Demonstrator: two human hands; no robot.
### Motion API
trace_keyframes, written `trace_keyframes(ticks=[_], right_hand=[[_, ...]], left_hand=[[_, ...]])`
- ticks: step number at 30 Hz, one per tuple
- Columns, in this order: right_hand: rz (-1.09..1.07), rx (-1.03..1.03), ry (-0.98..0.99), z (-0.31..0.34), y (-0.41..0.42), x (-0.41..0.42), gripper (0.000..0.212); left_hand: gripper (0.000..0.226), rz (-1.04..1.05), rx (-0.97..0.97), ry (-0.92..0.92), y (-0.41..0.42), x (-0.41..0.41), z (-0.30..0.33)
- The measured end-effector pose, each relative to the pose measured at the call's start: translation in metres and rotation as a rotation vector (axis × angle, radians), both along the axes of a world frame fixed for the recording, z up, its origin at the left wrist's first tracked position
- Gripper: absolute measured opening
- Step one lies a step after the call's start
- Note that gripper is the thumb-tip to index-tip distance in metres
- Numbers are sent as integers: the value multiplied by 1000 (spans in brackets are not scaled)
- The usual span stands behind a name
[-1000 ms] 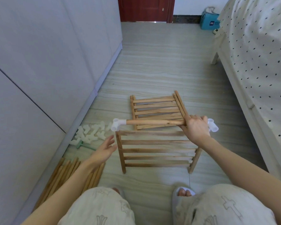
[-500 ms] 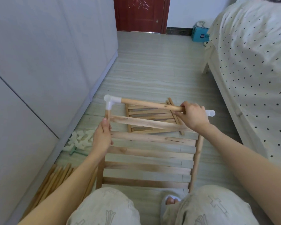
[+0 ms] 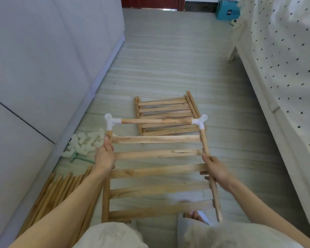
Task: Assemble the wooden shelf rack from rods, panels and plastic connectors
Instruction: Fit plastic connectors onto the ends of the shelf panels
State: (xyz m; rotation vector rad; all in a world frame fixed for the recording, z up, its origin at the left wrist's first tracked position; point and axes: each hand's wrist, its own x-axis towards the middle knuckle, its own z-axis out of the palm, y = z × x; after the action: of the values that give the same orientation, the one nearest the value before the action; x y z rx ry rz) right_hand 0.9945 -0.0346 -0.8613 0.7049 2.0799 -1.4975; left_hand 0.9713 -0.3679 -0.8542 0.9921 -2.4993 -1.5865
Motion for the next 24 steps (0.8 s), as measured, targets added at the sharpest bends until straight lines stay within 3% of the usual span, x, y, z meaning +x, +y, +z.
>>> trace_keyframes(ticks=[4, 9, 14, 19, 24], right_hand=[[-41, 131, -40, -24, 5, -3, 25], [-39, 222, -123, -43, 10, 7, 26], [-43, 259, -137, -59, 10, 1, 25], [-113, 204, -154, -78, 2, -23, 25], [-171, 165, -141, -100, -3, -43, 25]], left_hand=[[51, 8, 194, -222, 3, -6, -22], [37, -109, 227, -441, 9, 5, -52], [21, -89, 287, -482, 5, 10, -81], [26, -55, 278, -428, -5, -13, -97], [28, -153, 275, -409, -9, -33, -117]])
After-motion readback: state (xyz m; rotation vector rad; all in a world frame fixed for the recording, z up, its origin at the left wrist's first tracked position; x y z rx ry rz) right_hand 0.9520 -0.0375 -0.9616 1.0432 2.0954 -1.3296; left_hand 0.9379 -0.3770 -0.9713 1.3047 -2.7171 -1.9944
